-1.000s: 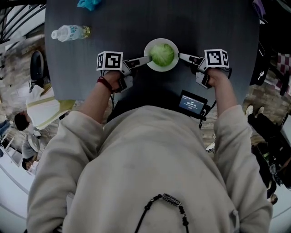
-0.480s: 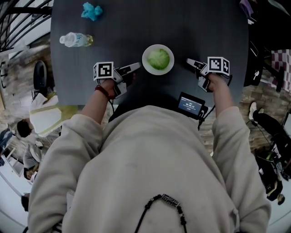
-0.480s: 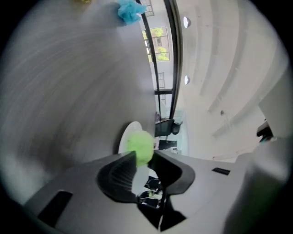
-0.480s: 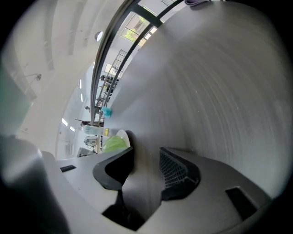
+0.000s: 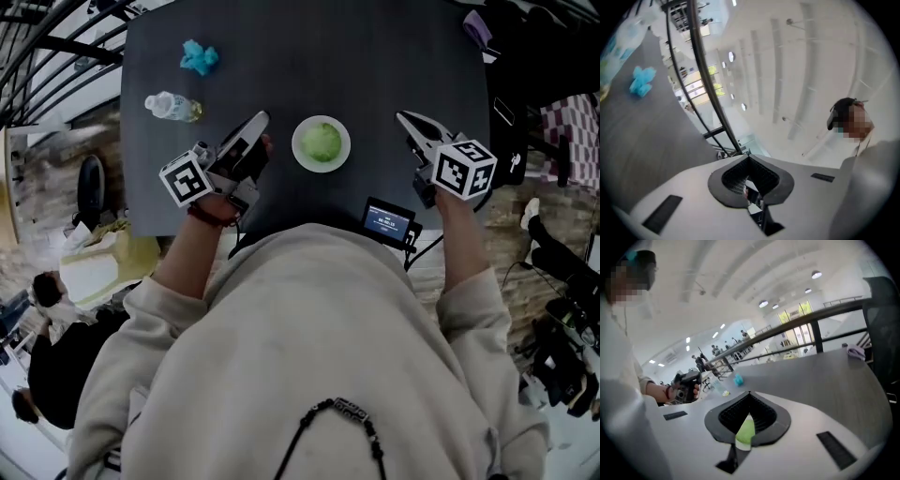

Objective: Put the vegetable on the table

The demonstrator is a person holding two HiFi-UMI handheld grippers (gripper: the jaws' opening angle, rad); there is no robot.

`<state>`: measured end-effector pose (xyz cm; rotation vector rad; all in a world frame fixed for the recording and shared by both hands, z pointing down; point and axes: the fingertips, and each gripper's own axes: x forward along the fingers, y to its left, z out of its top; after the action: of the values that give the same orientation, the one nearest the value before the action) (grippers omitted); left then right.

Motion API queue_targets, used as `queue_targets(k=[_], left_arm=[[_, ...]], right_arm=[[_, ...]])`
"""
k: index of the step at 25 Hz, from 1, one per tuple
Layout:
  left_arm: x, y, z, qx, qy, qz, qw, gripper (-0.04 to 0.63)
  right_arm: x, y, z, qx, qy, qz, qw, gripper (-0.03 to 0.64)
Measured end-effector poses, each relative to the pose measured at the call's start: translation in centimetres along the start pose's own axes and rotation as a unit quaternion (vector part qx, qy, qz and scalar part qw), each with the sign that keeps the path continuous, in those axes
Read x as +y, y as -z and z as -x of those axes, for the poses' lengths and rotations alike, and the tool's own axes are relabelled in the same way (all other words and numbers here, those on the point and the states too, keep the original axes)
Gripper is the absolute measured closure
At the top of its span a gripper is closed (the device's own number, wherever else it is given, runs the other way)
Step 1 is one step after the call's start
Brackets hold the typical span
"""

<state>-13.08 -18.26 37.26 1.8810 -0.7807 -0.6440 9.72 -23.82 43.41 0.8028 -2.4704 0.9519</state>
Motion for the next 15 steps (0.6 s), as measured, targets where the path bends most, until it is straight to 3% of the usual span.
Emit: queue_targets(k=[2,4,5,8,12,15], left_arm=[[-3.9,-1.7,-0.7,-0.001,0.021,-0.069,0.9974,0.589],[-7.9,-2.9,-1.3,0.007,0.030,-0.151,0.9880,0.589],[-9.7,-3.5,-1.4,0.011,0.027,-0.201,0.9792,0.589],[-13.7,-4.1,-1.7,0.030,0.000,-0.340,0.9399,0.589],[-16.0,-1.9,-2.3,0.079,0.014,-0.428,0.9000,0.589],[-16.5,0.3,-2.6,0.117,0.038,-0.453,0.8831,0.589]], right_arm=[[3.4,-3.7,2.8,-0.041,-0.019,0.026,0.999,0.600],[6.6,-6.5,4.9,-0.071,-0.030,0.050,0.996,0.600],[8.2,-7.8,5.7,-0.087,-0.036,0.060,0.994,0.600],[12.7,-10.9,7.8,-0.142,-0.044,0.098,0.984,0.600],[16.9,-12.0,8.7,-0.154,-0.017,0.223,0.962,0.601],[18.4,-11.9,9.0,-0.153,-0.020,0.259,0.953,0.601]])
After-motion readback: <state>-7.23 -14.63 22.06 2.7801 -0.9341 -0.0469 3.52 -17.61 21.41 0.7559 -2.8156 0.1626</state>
